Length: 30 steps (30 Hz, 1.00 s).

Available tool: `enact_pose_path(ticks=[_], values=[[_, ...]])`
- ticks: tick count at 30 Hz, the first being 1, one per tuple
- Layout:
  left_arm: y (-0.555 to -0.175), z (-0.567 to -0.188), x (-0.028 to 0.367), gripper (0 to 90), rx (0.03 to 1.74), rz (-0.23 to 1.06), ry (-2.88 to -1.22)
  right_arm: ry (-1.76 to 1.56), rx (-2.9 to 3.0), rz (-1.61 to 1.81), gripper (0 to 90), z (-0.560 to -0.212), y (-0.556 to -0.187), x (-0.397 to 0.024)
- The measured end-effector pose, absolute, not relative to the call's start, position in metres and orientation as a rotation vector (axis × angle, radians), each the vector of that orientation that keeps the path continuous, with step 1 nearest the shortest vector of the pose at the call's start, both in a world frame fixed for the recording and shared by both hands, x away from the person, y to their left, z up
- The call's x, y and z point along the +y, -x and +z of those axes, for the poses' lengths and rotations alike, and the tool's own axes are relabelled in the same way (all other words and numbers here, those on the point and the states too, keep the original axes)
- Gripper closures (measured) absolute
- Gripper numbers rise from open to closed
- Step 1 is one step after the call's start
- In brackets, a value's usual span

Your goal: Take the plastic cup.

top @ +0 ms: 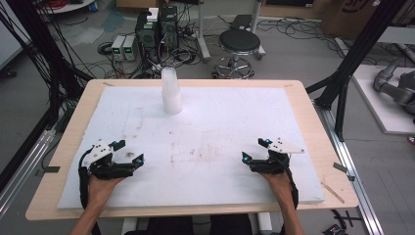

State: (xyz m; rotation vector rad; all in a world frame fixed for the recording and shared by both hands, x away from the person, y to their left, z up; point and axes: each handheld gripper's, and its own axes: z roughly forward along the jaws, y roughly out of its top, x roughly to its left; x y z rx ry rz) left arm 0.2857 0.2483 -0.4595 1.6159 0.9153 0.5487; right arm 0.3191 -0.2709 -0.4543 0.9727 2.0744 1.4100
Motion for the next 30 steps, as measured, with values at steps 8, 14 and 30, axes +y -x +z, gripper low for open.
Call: enact_pose_path(ticks=[8,14,30], values=[[-0.305,-0.415,0.249,6.7,0.885,0.589,-1.622,-0.997,2.086,1.413,14.0,-0.454,-0.321,-0.271],[-0.335,-0.374,0.249,6.7,0.872,0.600,-1.609,-0.995,2.083,1.422,14.0,-0.454,-0.321,-0.272],[-0.407,-0.289,0.229,6.7,0.830,0.655,-1.614,-0.991,2.084,1.421,14.0,-0.454,-0.321,-0.272]])
